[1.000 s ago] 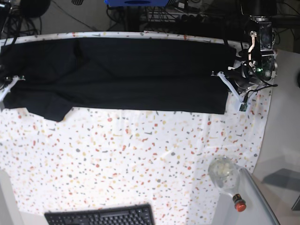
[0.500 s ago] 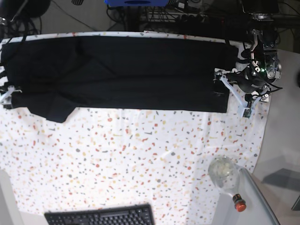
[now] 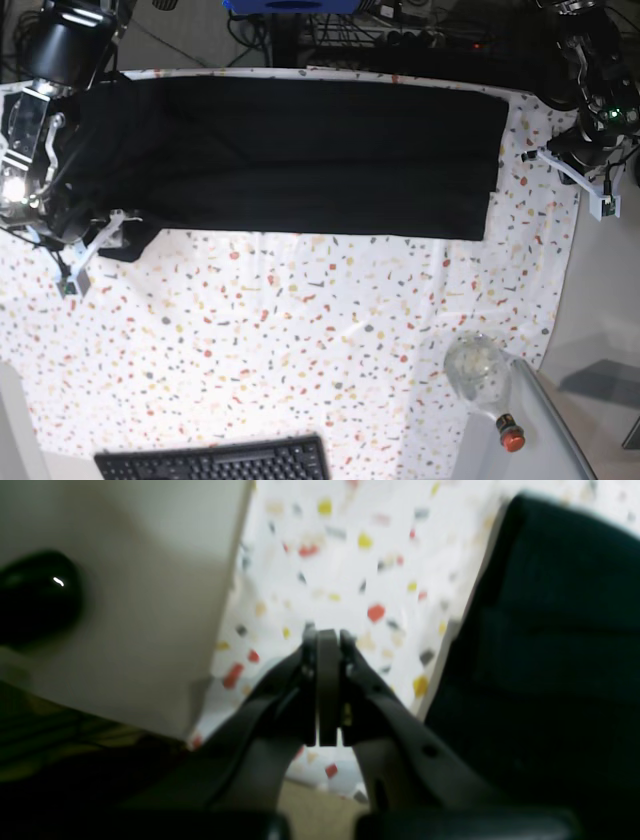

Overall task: Layout the t-shirt on the table in an organized manner, then fold the t-shirt properly
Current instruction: 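Lower the folded hem onto the shirt and release both grippers, then press and tuck the folded shirt end with the right gripper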

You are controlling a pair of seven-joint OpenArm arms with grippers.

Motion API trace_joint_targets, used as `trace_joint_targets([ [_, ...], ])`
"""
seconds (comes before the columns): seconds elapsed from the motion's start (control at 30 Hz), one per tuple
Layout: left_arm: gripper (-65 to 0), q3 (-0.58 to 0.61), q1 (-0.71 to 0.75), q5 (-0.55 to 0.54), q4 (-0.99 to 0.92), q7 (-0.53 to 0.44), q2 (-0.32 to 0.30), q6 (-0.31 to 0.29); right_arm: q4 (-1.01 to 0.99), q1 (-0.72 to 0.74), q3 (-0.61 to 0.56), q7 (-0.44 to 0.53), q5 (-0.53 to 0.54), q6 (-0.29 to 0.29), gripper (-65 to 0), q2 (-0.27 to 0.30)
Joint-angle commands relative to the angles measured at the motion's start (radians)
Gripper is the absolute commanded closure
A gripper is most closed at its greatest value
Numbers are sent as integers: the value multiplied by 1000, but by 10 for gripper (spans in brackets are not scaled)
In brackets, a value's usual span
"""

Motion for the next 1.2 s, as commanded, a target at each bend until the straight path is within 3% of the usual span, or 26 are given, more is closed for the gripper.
trace_joint_targets([
  [0.0,0,-28,-4,3,7,-19,-14,3,4,31,1,42,15,-2,-327,9],
  [0.2,0,-79,-4,3,-32,-19,-15,3,-25,35,-4,97,19,-119,-332,14],
  [0.37,0,-74,-4,3,-34,-20,-15,3,-114,72,1,102,17,-125,-330,18],
  [0.5,0,-74,-6,3,-35,-20,-15,3,-172,83,0,160,17,-128,-329,18],
  [0.63,0,-74,-6,3,-37,-20,-15,3,-237,94,-5,207,17,-172,-329,20],
  [0.87,0,-74,-4,7,-37,-20,-15,3,-249,94,-5,212,17,-177,-317,23],
  [0.93,0,-74,-4,6,-37,-20,-15,3,-246,94,-5,211,20,-175,-237,18],
  [1.03,0,-74,-6,3,-37,-20,-15,3,-243,92,-5,209,23,-174,0,17],
  [1.17,0,-72,-6,6,-39,-20,-15,3,-212,78,1,180,23,-174,0,14],
])
